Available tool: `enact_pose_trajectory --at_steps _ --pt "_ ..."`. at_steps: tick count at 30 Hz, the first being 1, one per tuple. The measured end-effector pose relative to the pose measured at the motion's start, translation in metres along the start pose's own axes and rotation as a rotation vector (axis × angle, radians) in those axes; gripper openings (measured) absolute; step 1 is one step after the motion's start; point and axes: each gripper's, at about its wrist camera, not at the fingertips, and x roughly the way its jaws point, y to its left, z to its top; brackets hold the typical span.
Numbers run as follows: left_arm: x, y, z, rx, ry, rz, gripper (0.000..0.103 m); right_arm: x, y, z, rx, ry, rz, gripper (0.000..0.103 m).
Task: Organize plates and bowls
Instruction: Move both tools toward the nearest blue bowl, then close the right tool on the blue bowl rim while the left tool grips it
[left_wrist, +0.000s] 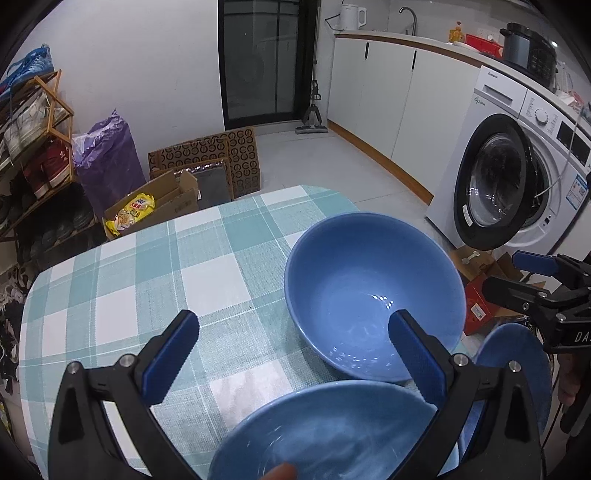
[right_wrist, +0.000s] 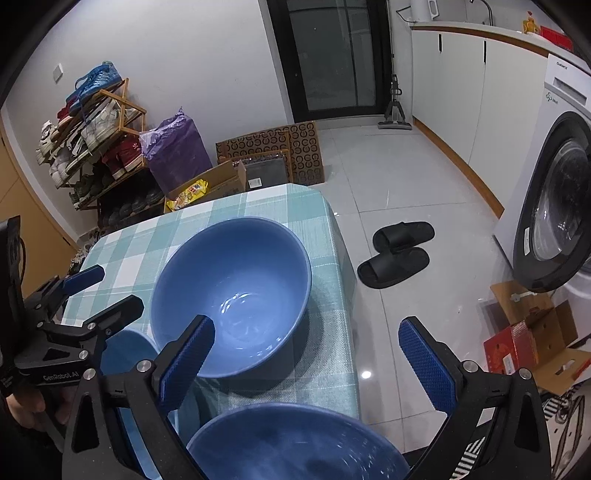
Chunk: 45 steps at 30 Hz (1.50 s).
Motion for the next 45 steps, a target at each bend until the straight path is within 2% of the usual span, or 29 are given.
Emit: enact_pose_trajectory --at_steps 3,6,10,13,16,19,21,23,27,32,34,36,40,45 --pt "0.009 0.002 0.001 -0.006 0.018 -0.018 0.102 0.012 0.000 0.001 0.001 0.016 0.006 0.100" --pt "0.016 0.002 0.001 -0.003 0.033 -0.021 0.099 0.021 0.000 0.001 -0.007 0.033 -0.001 0.093" --pt "0.025 -0.001 0.001 0.013 0.052 -0.033 0.088 0.034 -0.003 0.001 0.003 0.055 0.008 0.082" --pt "0.027 -0.003 0.000 0.021 0.053 -0.037 0.085 0.042 -0.005 0.000 0.007 0.068 0.012 0.079" --pt "0.030 -0.003 0.000 0.020 0.071 -0.036 0.066 0.045 -0.005 0.000 0.007 0.072 0.014 0.077" --pt "0.033 -0.002 0.001 0.012 0.076 -0.044 0.064 0.047 -0.006 0.000 0.005 0.068 0.024 0.072" --pt "0.034 -0.002 0.001 0.014 0.075 -0.042 0.062 0.047 -0.007 0.000 0.010 0.059 0.031 0.065" --pt "0.036 -0.001 0.002 0.012 0.079 -0.044 0.056 0.049 -0.007 0.001 0.019 0.061 0.037 0.061" --pt "0.039 -0.001 0.003 0.011 0.085 -0.042 0.054 0.054 -0.004 0.002 0.013 0.076 0.034 0.055" --pt "0.043 -0.002 0.002 0.014 0.099 -0.060 0.035 0.059 -0.003 0.002 0.004 0.092 0.036 0.043" --pt "0.044 -0.004 0.001 0.019 0.102 -0.067 0.030 0.060 -0.003 0.001 0.000 0.095 0.038 0.041" --pt "0.044 -0.006 0.000 0.022 0.104 -0.071 0.026 0.061 -0.002 0.001 -0.004 0.101 0.041 0.034" --pt "0.044 -0.005 0.001 0.016 0.100 -0.064 0.016 0.063 0.000 0.001 -0.015 0.107 0.042 0.027" --pt "0.043 -0.006 0.000 0.021 0.096 -0.064 0.015 0.064 0.004 0.000 -0.029 0.107 0.032 0.020"
